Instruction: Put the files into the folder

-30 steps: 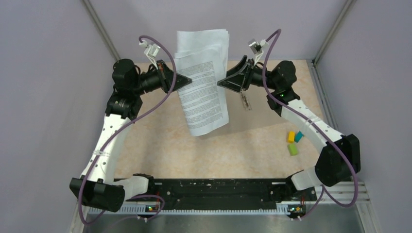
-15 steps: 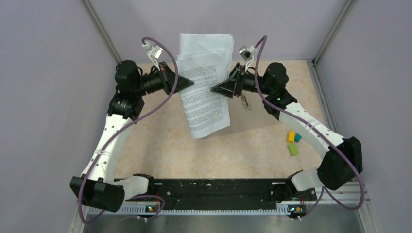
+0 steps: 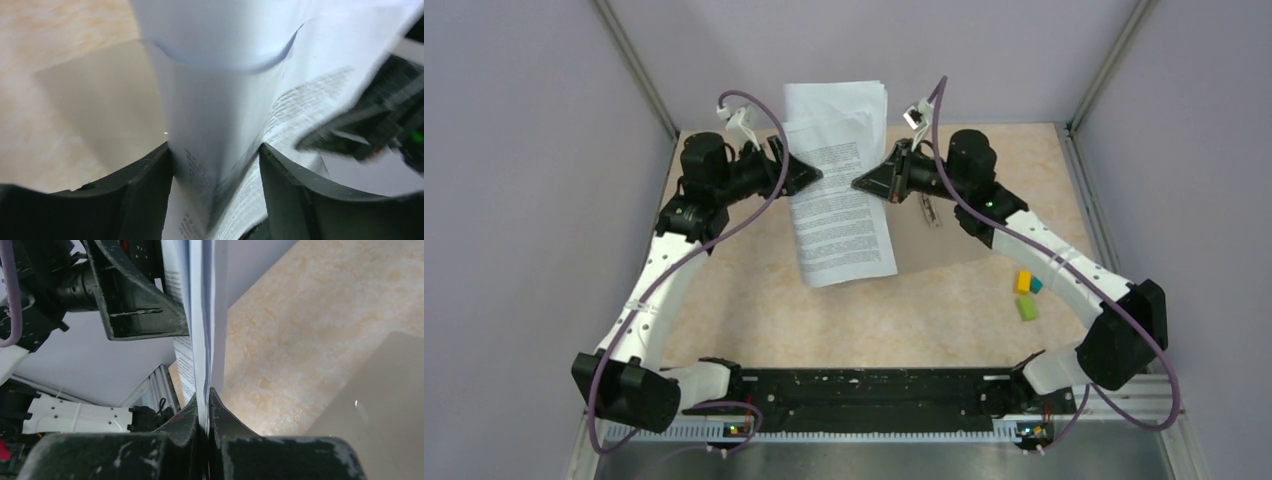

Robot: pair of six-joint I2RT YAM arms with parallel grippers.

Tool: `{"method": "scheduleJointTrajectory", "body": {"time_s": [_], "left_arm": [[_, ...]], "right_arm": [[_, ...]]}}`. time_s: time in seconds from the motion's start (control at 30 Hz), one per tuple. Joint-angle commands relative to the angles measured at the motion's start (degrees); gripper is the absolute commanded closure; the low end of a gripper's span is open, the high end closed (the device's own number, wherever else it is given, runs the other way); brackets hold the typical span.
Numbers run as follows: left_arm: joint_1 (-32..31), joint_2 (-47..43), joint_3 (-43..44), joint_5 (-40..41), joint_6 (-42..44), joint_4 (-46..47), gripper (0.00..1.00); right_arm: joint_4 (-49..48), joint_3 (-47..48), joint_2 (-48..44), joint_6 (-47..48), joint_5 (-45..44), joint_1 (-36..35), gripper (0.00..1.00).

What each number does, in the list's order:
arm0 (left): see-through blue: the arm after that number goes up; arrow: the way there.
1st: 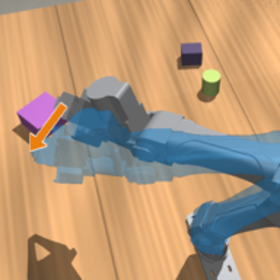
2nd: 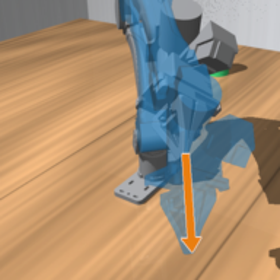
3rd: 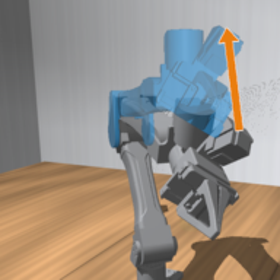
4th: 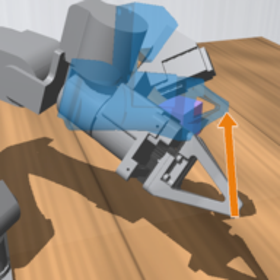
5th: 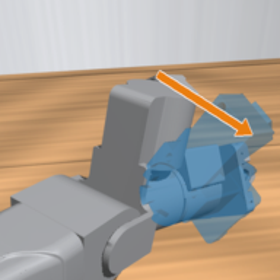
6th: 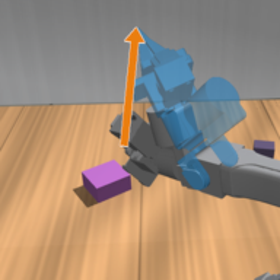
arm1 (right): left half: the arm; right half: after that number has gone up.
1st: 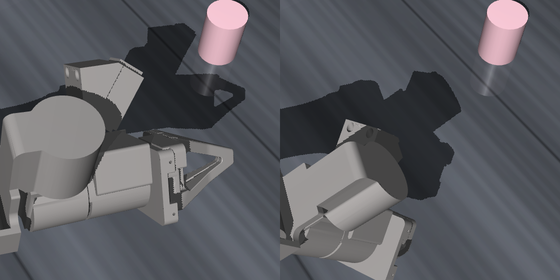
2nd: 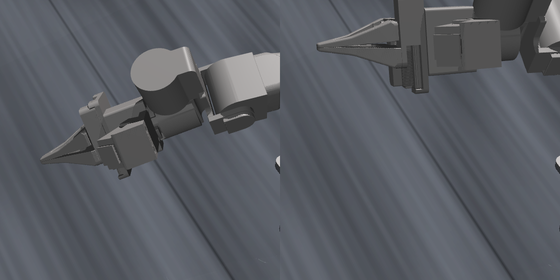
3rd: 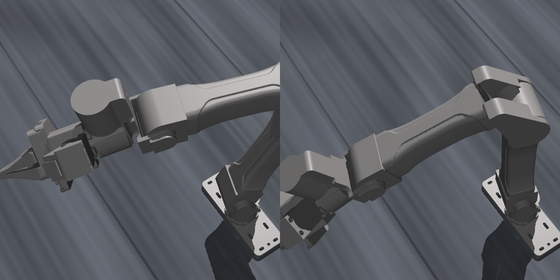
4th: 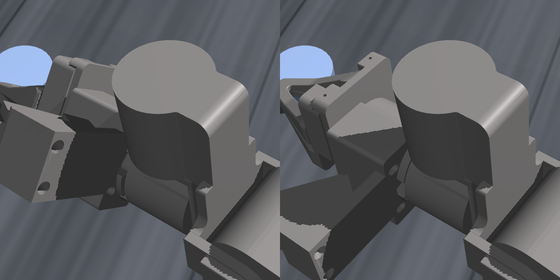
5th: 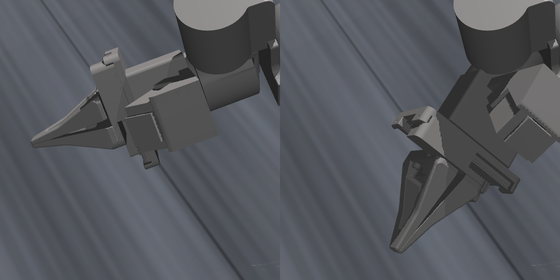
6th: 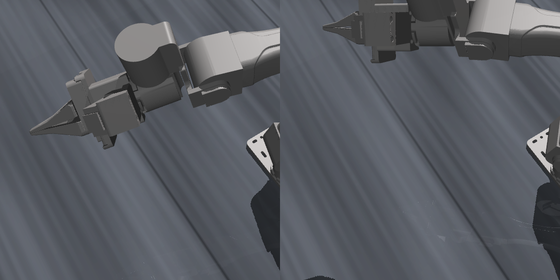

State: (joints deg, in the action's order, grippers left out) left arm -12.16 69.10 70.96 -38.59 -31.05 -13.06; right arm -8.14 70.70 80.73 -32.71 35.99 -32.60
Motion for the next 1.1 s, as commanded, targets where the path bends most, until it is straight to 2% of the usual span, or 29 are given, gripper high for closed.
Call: {"method": "scheduleJointTrajectory", "body": {"time_s": [0.0,0.1,0.17,0.23,0.37,0.5,0.6,0.7,0.8,0.87,0.97,1.07], "left_arm": [[-0.14,0.67,2.89,33.79,0.19,-20.26,0.29],[-0.14,-0.57,0.51,43.86,-0.44,-24.44,0.25],[-0.19,-1.29,-1.4,45.01,-0.92,-24.6,0.22],[-0.58,-0.98,-3.09,44.89,-1.31,-24.6,0.24],[-2.98,0.28,-7.7,41.47,-3.1,-21.05,0.4],[-6.4,3.23,-11.5,35.71,-5.72,-16.31,0.71],[-8.66,7.48,-13.22,30.88,-7.97,-11.9,0.87],[-11.19,11.74,-12.73,27.89,-9.68,-8.66,0.95],[-12.0,13.1,-11.07,26.75,-11.07,-7.71,0.98],[-11.94,11.28,-9.52,30.4,-11.04,-9.77,1.0],[-10.78,6.53,-6.37,44.23,-11.13,-16.67,1.0],[-8.23,0.08,-5.05,52.92,-11.08,-19.76,1.0]], "right_arm": [[6.24,0.76,3.22,-4.49,-8.58,-3.42,1.0],[6.16,-2.46,5.87,-9.47,-9.59,-3.72,1.0],[10.16,-3.6,7.6,-9.35,-12.86,-3.5,1.0],[10.81,-6.34,9.38,-9.37,-14.63,-2.31,1.0],[12.57,-9.58,14.24,-6.9,-17.56,-1.53,1.0],[13.27,-13.62,15.13,-5.59,-22.61,-1.51,1.0],[14.26,-15.22,14.84,-4.47,-25.82,-1.6,1.0],[14.49,-16.49,13.55,-4.66,-26.39,-1.55,1.0],[13.87,-15.12,11.05,-5.19,-25.33,-2.46,1.0],[16.63,-10.93,10.42,-4.48,-25.66,-4.05,1.0],[17.22,-4.91,9.73,-5.57,-24.02,-7.11,1.0],[17.56,1.68,9.53,-6.84,-22.87,-11.08,1.0]]}}
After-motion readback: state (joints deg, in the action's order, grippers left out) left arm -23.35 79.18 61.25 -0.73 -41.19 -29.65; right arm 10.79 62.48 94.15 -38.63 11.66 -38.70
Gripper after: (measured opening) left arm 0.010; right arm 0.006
